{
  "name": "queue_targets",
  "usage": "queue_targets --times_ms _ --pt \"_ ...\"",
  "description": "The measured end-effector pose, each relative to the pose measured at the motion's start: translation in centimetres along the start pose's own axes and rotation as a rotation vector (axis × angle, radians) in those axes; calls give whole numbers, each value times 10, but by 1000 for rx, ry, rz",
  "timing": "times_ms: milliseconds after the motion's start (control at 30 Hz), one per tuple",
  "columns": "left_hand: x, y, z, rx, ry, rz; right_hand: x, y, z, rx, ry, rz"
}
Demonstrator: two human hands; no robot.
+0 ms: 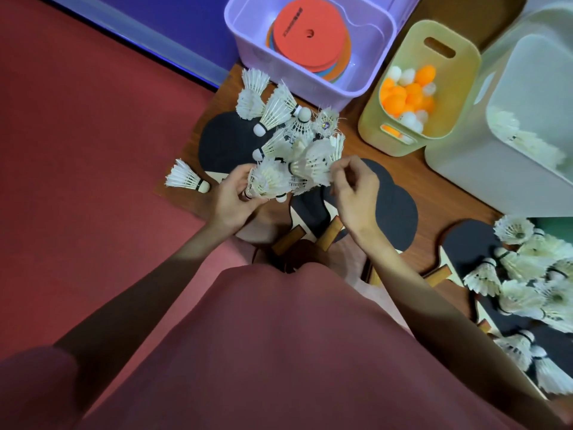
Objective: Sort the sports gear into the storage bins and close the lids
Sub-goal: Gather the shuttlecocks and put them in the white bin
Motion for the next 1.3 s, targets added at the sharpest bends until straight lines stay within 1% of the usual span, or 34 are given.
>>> queue_targets --times_ms 67,200,267,333,433,500,633,733,833,900,1000,1067,1133,1200,1300 --pt "2 -3 -8 1 28 7 1 4 -8 -30 71 23" --pt "7 -4 -16 -8 57 28 6 6 -29 -181 244 73" --pt "10 -2 -14 -36 43 34 12 4 -33 -145 295 67" --pt "11 0 -9 -68 12 38 18 1 -31 -94 279 45" --pt "11 1 -2 -52 -17 34 27 -11 -27 -139 200 -21" --pt "11 2 2 -34 -30 23 31 -22 -32 -232 212 -56" --pt "10 4 4 -25 -39 22 30 -35 -53 -554 387 -74" --pt "8 0 1 -42 -29 36 27 -36 -62 -709 428 -51" --pt "9 -2 -3 -44 -10 47 26 -40 -54 -682 391 -61" --pt "11 -2 -5 -40 -1 51 24 -45 -40 -667 337 -75" --pt "14 -7 -13 -39 17 65 19 -45 -3 -572 165 -100" --pt "17 -12 -24 -35 39 76 14 -48 24 -448 21 -133" --pt "21 -16 -36 -18 67 77 9 -52 48 -266 -101 -165" --pt "25 -20 -52 21 109 72 4 -52 69 -87 -147 -184" --pt "32 -29 -79 86 177 72 -1 -45 96 36 -136 -151"
Point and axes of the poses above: each hand's wrist, its own x-axis towards the middle knuckle, its own z-axis out of the back of the hand, y = z × x, the point moved 5 cm from there along x, towards the middle knuckle, and after that the axes turned 14 degrees about -x, right-handed, at the moved point
